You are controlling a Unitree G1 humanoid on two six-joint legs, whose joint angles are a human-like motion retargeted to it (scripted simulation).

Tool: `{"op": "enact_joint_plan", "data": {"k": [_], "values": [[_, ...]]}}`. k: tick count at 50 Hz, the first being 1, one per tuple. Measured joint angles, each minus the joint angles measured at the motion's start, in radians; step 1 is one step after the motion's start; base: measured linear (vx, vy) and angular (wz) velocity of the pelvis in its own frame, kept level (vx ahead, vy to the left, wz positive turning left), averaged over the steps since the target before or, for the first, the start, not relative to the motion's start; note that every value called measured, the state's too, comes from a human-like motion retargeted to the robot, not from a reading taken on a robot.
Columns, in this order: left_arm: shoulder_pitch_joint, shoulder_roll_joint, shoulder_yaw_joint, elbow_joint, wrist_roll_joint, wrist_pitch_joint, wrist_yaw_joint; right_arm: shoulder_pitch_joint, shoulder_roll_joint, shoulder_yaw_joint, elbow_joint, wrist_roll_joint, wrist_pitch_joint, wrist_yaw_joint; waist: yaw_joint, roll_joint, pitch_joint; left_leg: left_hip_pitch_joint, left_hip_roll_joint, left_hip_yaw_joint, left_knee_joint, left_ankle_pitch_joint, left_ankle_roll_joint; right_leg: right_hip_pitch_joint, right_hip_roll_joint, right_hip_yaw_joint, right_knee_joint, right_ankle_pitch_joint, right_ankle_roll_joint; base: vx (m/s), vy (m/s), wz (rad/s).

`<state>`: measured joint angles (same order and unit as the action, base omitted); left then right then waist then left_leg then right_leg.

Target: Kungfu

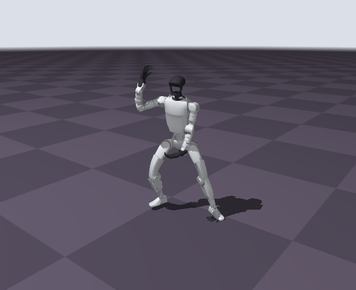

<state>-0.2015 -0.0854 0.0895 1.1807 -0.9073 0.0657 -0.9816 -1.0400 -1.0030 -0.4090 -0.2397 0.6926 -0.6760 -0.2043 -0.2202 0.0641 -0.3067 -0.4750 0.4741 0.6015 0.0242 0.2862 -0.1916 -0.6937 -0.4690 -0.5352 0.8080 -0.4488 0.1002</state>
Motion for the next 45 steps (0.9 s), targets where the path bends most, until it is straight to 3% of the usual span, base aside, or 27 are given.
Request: {"op": "enact_joint_plan", "data": {"k": [5, 13, 24, 35, 40, 45], "values": [[-0.174, -0.054, -0.088, -0.199, 0.022, 0.025, -0.163, 0.113, -0.023, -0.062, -0.097, -0.199, 0.001, -0.220, -0.060, 0.011, 0.019, 0.043, 0.002, 0.106, -0.029, 0.046, 0.011, -0.026, -0.002, 0.031, 0.038, -0.004, -0.026, -0.11, -0.11, -0.15], [-0.310, 0.007, -0.089, -0.306, 0.032, -0.065, -0.017, 0.200, -0.108, -0.011, -0.091, -0.128, 0.006, -0.118, -0.084, 0.035, 0.041, 0.081, -0.005, 0.105, -0.012, 0.001, -0.014, -0.034, -0.005, 0.076, 0.049, 0.016, -0.016, -0.03, 0.02, -0.06], [-0.273, 0.068, -0.066, -0.281, 0.119, -0.098, 0.078, 0.295, -0.155, -0.078, -0.077, -0.233, 0.052, -0.152, -0.082, 0.078, 0.071, 0.083, -0.011, 0.047, 0.019, -0.054, -0.046, 0.056, 0.002, 0.066, -0.065, 0.106, 0.014, 0.04, 0.20, 0.10], [-0.159, 0.295, 0.050, -0.144, 0.534, -0.170, 0.163, 0.538, -0.125, -0.131, 0.028, -0.233, 0.081, -0.061, 0.013, 0.075, 0.092, 0.018, -0.021, -0.011, 0.063, -0.097, -0.070, 0.198, 0.014, -0.005, -0.247, 0.216, 0.044, 0.08, 0.29, 0.40], [-0.061, 0.395, 0.093, -0.063, 0.808, -0.226, 0.283, 0.701, -0.018, -0.106, 0.136, -0.214, 0.099, 0.050, 0.097, 0.065, 0.092, -0.048, -0.040, -0.082, 0.095, -0.121, -0.070, 0.278, 0.024, -0.050, -0.332, 0.258, 0.061, 0.11, 0.31, 0.90], [0.074, 0.451, 0.126, -0.010, 1.074, -0.231, 0.379, 0.820, 0.177, -0.010, 0.305, -0.153, 0.132, 0.238, 0.210, 0.049, 0.089, -0.136, -0.057, -0.190, 0.154, -0.126, -0.070, 0.364, 0.050, -0.097, -0.402, 0.273, 0.081, 0.12, 0.30, 1.11]]}}
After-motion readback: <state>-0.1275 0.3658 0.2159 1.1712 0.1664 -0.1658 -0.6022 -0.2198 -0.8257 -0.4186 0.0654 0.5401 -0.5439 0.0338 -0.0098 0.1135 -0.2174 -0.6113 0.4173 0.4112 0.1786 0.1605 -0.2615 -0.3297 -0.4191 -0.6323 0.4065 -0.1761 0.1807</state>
